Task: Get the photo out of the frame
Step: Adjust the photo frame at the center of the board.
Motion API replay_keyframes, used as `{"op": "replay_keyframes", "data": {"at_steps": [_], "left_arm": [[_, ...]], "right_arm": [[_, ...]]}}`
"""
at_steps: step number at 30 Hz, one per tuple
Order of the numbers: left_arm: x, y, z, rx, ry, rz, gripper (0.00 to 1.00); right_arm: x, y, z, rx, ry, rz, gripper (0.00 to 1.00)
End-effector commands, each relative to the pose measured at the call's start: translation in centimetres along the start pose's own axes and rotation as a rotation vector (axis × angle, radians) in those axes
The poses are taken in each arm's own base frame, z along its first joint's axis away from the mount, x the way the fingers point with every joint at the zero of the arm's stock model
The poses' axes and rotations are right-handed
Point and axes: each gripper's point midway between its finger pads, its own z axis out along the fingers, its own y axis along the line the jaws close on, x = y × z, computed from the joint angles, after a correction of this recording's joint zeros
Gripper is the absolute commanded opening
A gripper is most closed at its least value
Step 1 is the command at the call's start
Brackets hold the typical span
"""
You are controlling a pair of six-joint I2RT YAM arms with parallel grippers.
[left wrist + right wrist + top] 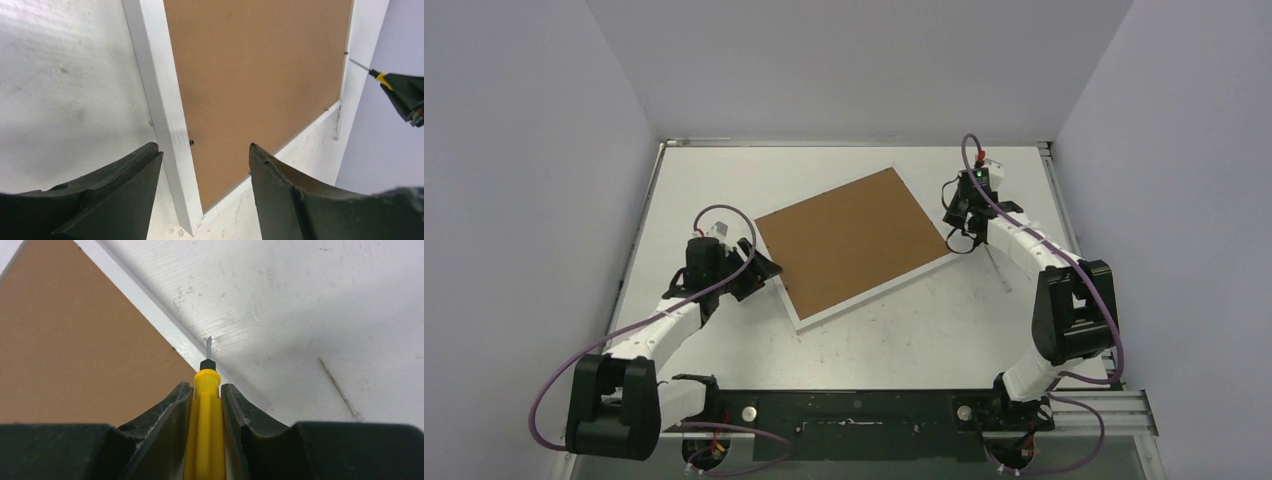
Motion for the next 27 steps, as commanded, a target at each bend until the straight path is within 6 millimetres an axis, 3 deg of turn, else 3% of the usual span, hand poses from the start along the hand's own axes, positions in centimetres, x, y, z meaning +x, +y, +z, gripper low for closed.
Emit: {"op": "replay_keyframes", "data": {"at_steps": [1,6,11,15,23,25,27], "left_arm": [[-4.0,-2.0,1.4,0.091,-0.104,0.003,0.63],[-5.7,-2.0,3.3,0.085,-0.125,-0.013,0.64],[-6.8,-1.6,4.7,0.062,-0.145,-0.016,0.67],[-7.7,-1.1,5.5,0.018,-0.160,-0.003,0.70],[-7.8,0.0,7.8,-0.032,-0.098,0.002,0.71],[-8.1,0.3,7.7,-0.055,-0.106,0.004,0.71],[-8.5,0.6,7.3,-0.083,-0.133,0.002,0.71]], "right_arm": [[-0.7,-1.4,-1.0,0.000,0.017,0.025,0.05],[1.0,-2.2,-2.1,-0.008,0.096,0.012,0.05],[4.0,-2.0,-3.5,-0.063,0.214,0.005,0.05],[5.2,-2.3,-5.5,-0.088,0.246,-0.001,0.05],[7.7,-3.0,-9.3,-0.126,0.289,0.037,0.05],[7.5,-3.6,-9.8,-0.105,0.270,0.038,0.05],[5.5,-4.9,-10.0,-0.030,0.195,0.035,0.05]]}}
